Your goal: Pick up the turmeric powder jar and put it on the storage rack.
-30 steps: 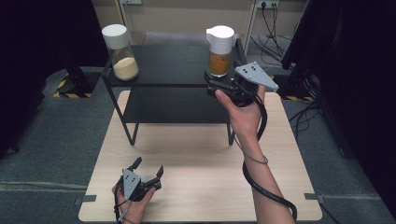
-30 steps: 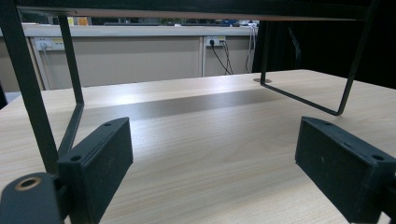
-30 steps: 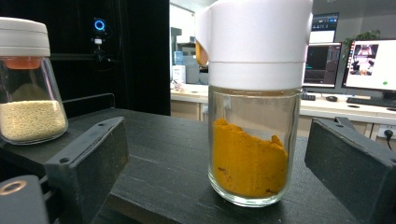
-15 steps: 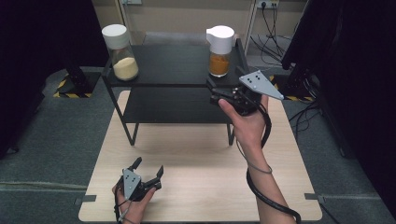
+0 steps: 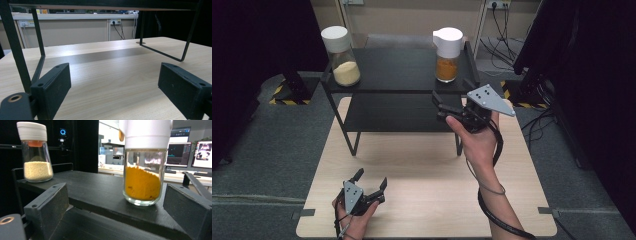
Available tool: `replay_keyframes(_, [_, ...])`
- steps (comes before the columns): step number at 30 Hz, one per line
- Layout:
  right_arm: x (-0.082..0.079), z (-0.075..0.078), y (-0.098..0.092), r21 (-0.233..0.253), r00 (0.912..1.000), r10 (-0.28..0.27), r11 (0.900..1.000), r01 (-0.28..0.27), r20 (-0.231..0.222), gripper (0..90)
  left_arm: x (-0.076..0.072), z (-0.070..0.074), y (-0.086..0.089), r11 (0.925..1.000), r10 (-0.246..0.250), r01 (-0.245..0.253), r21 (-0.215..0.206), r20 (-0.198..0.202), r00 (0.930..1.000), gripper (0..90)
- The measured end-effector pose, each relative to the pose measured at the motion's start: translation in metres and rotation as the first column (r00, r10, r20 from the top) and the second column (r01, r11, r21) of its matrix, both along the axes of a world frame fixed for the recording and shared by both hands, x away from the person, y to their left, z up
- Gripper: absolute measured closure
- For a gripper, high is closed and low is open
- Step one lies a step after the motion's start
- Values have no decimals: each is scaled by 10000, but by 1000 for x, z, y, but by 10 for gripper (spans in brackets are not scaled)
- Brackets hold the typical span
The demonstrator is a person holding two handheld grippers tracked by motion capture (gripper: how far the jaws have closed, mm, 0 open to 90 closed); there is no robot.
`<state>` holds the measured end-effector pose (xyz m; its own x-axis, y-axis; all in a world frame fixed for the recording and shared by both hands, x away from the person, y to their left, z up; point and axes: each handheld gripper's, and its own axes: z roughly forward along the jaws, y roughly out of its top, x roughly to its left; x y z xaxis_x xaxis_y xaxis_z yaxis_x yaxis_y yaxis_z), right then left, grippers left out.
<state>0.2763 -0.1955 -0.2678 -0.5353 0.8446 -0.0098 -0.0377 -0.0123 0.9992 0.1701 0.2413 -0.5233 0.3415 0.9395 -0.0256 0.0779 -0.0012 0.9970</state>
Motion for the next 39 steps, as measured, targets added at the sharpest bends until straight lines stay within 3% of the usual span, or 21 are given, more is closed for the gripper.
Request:
replay_keyframes(15, [-15, -23, -8, -165, 9994, 306, 9994, -309, -149, 65, 0, 0, 0, 10000, 27, -27, -3, -6, 10000, 107])
replay_keyframes(39, [-27, -46, -9, -434, 9980, 499, 9977, -516, -382, 65, 0, 0, -1, 10000, 48, -48, 4, 2, 10000, 105])
